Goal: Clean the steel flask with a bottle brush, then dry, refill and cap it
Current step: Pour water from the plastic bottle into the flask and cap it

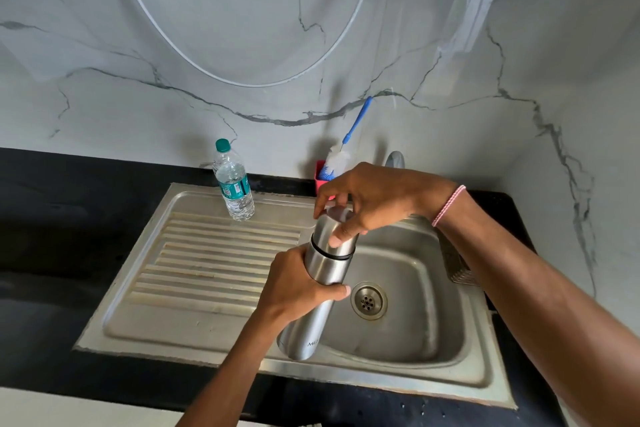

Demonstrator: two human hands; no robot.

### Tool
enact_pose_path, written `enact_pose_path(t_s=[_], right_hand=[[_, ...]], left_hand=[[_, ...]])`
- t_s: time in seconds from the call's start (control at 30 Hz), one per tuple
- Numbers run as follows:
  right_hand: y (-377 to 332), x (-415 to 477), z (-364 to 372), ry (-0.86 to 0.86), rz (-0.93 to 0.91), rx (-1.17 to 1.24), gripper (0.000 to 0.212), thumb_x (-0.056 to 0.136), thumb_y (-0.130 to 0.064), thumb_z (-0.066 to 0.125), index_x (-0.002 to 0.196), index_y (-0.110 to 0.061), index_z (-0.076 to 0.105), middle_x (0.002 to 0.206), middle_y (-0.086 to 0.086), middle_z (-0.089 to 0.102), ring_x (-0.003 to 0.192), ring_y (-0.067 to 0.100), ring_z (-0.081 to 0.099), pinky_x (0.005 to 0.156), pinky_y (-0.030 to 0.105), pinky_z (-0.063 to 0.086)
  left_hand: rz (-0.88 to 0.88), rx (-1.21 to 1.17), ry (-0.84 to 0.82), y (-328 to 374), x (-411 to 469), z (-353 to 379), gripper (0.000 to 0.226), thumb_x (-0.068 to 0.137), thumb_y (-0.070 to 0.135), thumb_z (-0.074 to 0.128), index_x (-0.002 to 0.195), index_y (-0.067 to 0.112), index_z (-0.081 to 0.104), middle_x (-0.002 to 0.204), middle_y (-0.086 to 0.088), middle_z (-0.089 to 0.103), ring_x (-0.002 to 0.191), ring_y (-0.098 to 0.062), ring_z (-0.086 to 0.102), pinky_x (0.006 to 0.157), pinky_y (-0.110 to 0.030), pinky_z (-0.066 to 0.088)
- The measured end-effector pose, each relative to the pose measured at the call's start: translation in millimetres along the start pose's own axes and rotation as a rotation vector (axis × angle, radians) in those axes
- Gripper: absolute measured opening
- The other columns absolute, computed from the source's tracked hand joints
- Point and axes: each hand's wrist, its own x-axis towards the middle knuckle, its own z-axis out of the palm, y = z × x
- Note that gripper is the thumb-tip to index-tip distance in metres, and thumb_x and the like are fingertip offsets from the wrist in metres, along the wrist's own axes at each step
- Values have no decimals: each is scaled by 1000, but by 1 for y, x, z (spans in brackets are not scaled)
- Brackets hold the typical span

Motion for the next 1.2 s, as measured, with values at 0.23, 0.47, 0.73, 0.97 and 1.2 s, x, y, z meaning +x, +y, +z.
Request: enact_pose_path(t_s=[0.23, 0.47, 0.73, 0.97, 1.2], right_hand=[[-7, 2, 9, 20, 7, 25, 35, 84, -52, 73, 108, -33, 57, 83, -4, 68, 59, 12, 71, 69, 33, 53], [-8, 15, 22, 192, -126, -30, 30, 97, -50, 59, 108, -23, 57, 81, -9, 63, 71, 5, 60, 59, 18, 44], [-2, 13, 26, 169, -184, 245, 16, 98, -36, 64, 108, -24, 60, 97, -3, 66, 81, 10, 60, 73, 25, 50], [-10, 17, 39, 128, 229, -135, 69, 89, -81, 40, 94, -15, 59, 82, 4, 65, 74, 24, 65, 60, 32, 44], [8, -6, 6, -84, -142, 315, 46, 91, -29, 76, 134, -31, 60, 124, -10, 66, 104, 13, 69, 91, 22, 54]], left_hand=[[-4, -99, -56, 0, -4, -3, 39, 49, 34, 94, 76, 24, 68, 73, 5, 74, 67, -15, 72, 64, -34, 58], [-76, -320, -104, 7, 4, -9, 50, 47, 29, 92, 86, 4, 72, 85, -21, 75, 80, -40, 73, 81, -59, 59], [-114, -481, -242, 11, 5, -14, 64, 50, 18, 89, 95, -16, 60, 86, -33, 65, 75, -40, 64, 75, -49, 54], [-130, -173, -116, 6, 3, -8, 43, 43, 36, 93, 76, 18, 72, 76, -5, 76, 76, -28, 75, 80, -49, 60], [-122, -222, -164, 5, 1, -15, 52, 46, 31, 94, 85, 7, 70, 78, -9, 73, 76, -28, 72, 82, -52, 59]])
